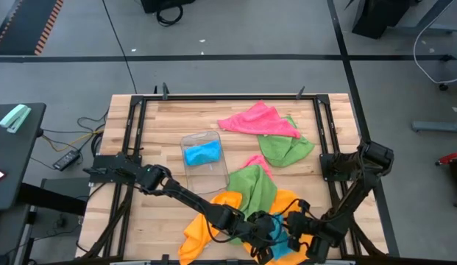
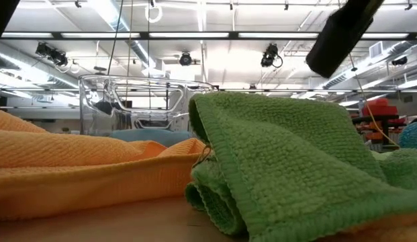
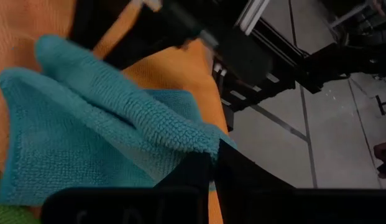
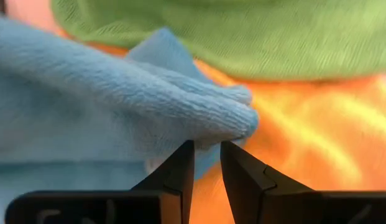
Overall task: Fold microfiber towels
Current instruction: Fold the blue towel
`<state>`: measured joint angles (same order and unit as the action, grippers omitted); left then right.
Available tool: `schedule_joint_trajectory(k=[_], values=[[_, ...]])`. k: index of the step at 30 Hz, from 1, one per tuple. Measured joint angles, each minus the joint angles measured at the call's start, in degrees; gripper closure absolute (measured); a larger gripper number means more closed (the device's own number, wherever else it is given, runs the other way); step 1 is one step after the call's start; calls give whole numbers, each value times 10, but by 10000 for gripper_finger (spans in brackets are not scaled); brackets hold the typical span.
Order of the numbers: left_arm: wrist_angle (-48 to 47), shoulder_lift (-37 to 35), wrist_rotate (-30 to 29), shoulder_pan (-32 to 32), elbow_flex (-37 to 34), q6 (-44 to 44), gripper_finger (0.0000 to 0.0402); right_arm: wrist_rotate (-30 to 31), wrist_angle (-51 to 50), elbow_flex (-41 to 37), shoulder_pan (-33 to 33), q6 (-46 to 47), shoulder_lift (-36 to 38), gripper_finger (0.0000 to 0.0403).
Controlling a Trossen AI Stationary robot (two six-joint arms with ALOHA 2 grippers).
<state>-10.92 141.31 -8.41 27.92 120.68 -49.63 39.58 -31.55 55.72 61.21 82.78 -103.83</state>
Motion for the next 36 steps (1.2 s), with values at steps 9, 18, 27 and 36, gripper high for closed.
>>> schedule_joint_trajectory(k=[9,18,27,36], values=[[26,22,-15,0,0,-25,372,-11,1,22,58,45,0,315],[71,32,-24,-1,0,-19,380,7,-25,25,57,67,1,315],[73,32,-25,-2,0,-23,377,27,71,-30,-2,-19,1,315],[107,32,-42,9,0,-22,374,40,80,-30,-12,-93,1,315]])
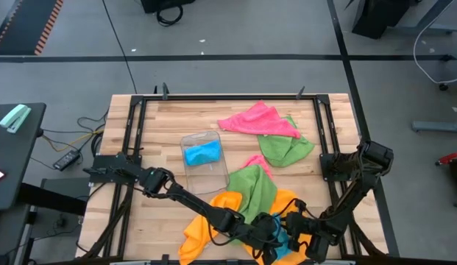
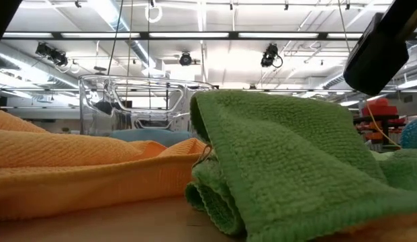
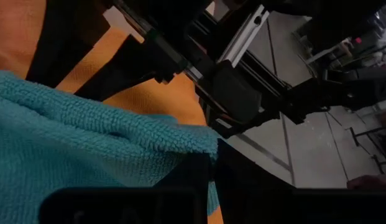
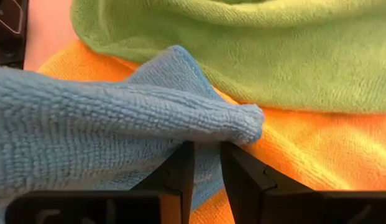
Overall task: Fold microfiber towels
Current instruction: Fold the blue towel
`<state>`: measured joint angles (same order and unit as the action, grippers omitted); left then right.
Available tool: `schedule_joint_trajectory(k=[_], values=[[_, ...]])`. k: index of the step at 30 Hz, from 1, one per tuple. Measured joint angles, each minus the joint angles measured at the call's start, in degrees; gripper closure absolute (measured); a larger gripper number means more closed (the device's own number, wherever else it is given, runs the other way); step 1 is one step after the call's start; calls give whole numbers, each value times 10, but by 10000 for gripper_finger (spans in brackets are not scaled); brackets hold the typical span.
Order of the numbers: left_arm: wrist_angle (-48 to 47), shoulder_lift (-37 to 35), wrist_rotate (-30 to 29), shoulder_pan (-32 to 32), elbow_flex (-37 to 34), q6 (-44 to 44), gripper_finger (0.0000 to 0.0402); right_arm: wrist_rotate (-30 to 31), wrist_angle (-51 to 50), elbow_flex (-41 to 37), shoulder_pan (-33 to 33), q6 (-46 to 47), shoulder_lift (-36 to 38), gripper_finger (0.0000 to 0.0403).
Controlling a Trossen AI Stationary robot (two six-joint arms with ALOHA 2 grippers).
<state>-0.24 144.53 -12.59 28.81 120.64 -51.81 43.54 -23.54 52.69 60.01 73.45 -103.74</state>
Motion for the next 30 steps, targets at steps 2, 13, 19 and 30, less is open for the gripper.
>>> schedule_joint_trajectory(k=[2,13,19,30], values=[[-1,0,-6,1,0,0,371,2,3,0,0,-10,0,315],[25,20,-9,-3,1,15,379,-28,0,-1,9,-31,12,315],[40,29,-19,-5,0,26,364,-47,-5,1,5,-46,12,315],[127,54,-35,-2,1,150,377,-59,-8,2,4,-56,12,315]])
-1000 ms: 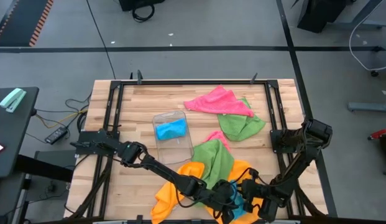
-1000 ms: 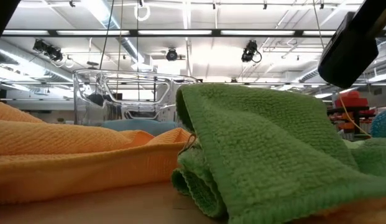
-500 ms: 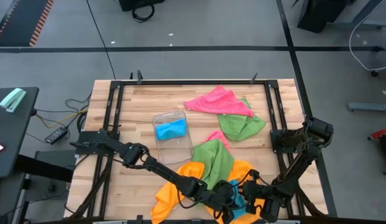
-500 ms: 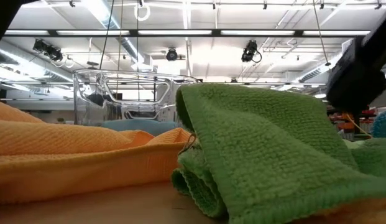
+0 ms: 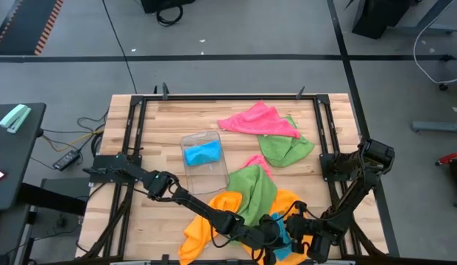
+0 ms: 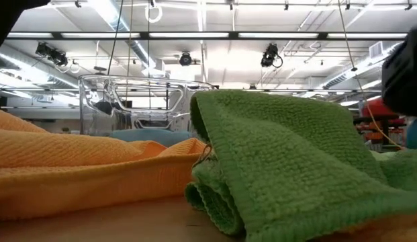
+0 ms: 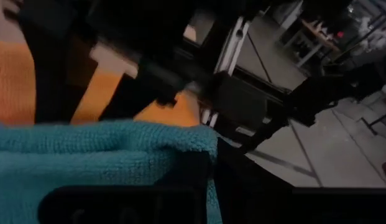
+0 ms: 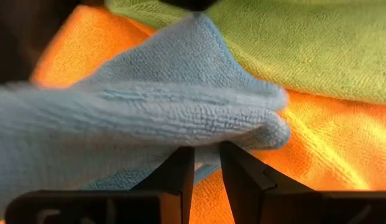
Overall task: Fold microfiber towels
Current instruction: Fold the blue towel
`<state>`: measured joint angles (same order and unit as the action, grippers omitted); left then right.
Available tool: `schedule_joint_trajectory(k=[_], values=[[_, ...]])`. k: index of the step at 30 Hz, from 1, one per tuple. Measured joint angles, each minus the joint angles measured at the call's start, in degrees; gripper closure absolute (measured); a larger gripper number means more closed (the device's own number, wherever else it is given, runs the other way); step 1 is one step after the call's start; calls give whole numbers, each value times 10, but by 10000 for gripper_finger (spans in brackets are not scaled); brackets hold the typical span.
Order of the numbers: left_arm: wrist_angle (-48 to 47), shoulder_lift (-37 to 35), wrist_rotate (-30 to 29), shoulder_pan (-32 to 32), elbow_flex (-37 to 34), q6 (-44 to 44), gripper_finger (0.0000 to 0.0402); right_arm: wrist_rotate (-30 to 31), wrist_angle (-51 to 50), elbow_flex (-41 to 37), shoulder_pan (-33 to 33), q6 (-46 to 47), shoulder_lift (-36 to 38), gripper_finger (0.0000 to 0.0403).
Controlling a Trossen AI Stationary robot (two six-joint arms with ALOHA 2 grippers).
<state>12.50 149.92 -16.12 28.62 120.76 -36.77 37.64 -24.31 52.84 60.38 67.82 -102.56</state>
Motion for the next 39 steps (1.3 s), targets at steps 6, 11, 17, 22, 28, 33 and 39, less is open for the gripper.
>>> schedule_joint_trajectory(k=[6,11,17,22,28,33,39], values=[[6,9,1,-5,-1,-7,364,5,5,0,-13,-13,0,315],[7,9,0,-4,-1,-16,351,11,7,0,-22,-35,0,315],[6,9,-7,-3,-1,-19,304,-13,6,0,-21,-47,1,315],[9,9,-8,2,-1,-17,235,-26,-8,0,-18,-46,4,315],[14,5,61,2,-1,-16,173,-67,-37,0,-15,-38,19,315],[5,-18,78,1,1,-11,160,-68,-70,1,-3,-38,44,315],[-75,-46,72,0,0,54,176,-54,-92,1,6,-20,48,315]])
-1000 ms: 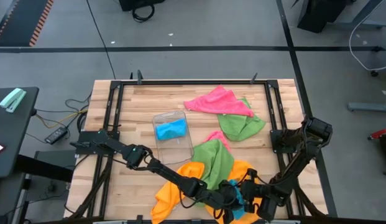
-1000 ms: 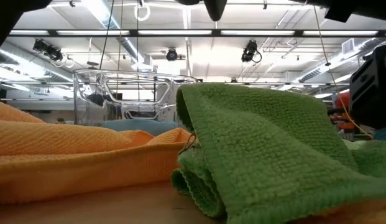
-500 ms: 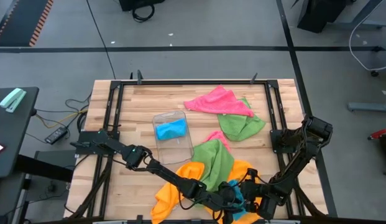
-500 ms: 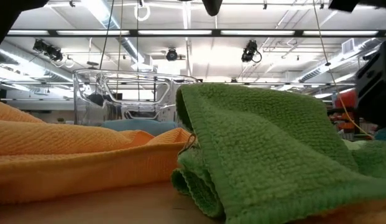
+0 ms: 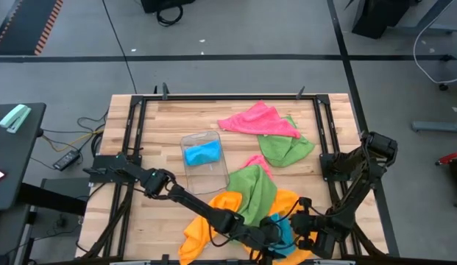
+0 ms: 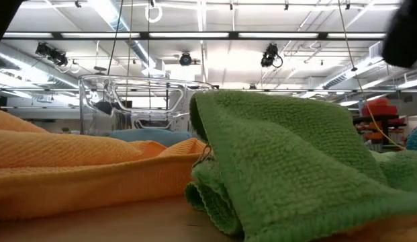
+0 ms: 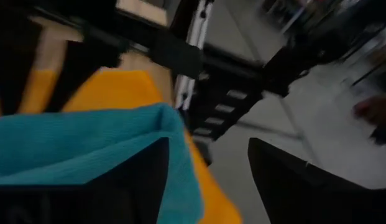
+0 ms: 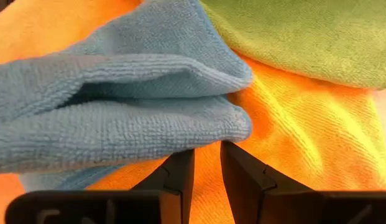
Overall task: Fold microfiber towels
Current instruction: Fold the blue towel
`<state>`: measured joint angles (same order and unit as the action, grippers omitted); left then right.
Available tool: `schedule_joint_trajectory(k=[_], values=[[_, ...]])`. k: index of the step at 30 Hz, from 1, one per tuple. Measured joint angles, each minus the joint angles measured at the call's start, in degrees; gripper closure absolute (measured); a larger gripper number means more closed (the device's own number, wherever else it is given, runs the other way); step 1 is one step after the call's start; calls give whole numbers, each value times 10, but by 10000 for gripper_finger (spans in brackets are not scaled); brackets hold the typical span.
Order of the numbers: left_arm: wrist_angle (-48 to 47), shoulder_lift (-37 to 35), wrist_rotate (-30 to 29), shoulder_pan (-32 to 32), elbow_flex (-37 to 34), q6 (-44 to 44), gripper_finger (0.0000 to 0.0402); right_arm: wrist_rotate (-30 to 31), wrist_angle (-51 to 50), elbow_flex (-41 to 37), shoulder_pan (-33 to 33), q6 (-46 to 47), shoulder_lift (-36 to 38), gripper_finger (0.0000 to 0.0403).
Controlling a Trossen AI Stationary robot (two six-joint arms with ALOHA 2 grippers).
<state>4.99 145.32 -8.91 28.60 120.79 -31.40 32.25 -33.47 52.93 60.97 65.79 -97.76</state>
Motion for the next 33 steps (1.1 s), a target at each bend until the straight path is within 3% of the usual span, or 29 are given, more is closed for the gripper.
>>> schedule_joint_trajectory(k=[6,11,15,20,27,33], values=[[-151,-19,-15,-16,0,25,201,-22,-31,-1,3,14,16,315],[-187,-22,-9,-33,0,23,217,-21,-30,0,16,28,71,315],[-202,-16,7,-42,0,21,226,-23,-2,0,29,97,99,311],[-195,-16,8,-45,0,34,233,-23,92,0,36,131,93,274],[-215,-16,9,-43,0,36,241,1,108,0,13,187,52,204],[-229,-16,14,-40,0,36,242,-10,162,0,-7,147,48,194]])
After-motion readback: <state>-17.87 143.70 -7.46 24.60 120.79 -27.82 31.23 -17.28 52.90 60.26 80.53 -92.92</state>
